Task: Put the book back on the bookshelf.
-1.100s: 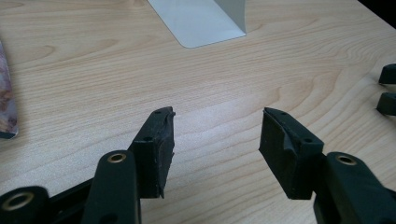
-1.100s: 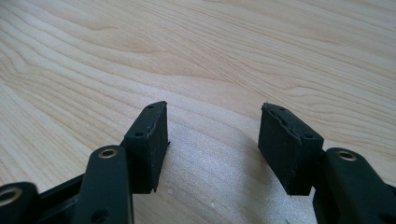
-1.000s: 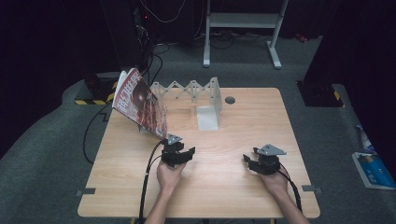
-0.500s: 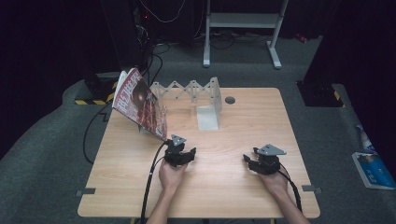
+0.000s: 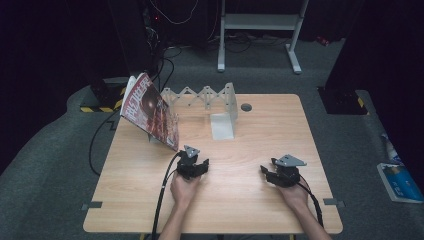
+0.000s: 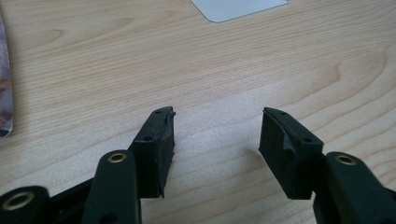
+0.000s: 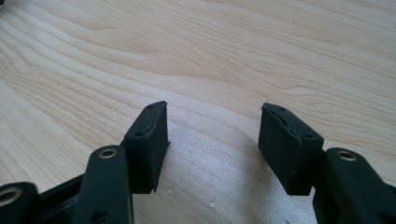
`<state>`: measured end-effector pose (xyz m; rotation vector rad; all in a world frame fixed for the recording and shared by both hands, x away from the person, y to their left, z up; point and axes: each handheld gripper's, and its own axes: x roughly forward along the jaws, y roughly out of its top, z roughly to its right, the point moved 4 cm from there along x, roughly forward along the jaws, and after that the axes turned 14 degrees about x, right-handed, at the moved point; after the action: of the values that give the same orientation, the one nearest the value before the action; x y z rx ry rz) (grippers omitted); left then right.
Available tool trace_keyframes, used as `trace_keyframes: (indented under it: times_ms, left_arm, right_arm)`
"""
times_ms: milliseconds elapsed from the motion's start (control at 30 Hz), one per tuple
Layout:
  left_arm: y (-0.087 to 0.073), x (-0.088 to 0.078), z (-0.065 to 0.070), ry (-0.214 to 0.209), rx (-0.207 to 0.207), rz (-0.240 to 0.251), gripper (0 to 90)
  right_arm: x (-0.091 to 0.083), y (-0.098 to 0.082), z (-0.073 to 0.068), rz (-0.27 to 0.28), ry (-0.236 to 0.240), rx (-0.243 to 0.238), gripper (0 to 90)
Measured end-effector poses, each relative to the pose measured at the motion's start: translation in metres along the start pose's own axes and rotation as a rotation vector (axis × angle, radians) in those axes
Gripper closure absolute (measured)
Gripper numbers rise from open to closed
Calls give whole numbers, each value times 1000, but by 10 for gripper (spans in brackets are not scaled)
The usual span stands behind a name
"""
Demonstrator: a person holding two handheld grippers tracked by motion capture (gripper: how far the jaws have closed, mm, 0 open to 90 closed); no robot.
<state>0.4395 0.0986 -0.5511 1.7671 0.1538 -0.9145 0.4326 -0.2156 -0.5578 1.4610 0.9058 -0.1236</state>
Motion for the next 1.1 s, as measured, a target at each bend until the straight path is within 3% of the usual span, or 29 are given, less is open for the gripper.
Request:
trace_keyframes:
  times_ms: [300, 733, 1100]
  left_arm:
    - [-1, 3, 6, 43, 58, 12, 428]
    - [-4, 4, 6, 42, 66, 50, 399]
    - [-4, 4, 7, 40, 65, 53, 393]
  right_arm:
    - [0, 0, 0, -1, 0, 1, 426]
    - [0, 0, 1, -3, 1, 6, 418]
    - [0, 0, 1, -3, 1, 6, 417]
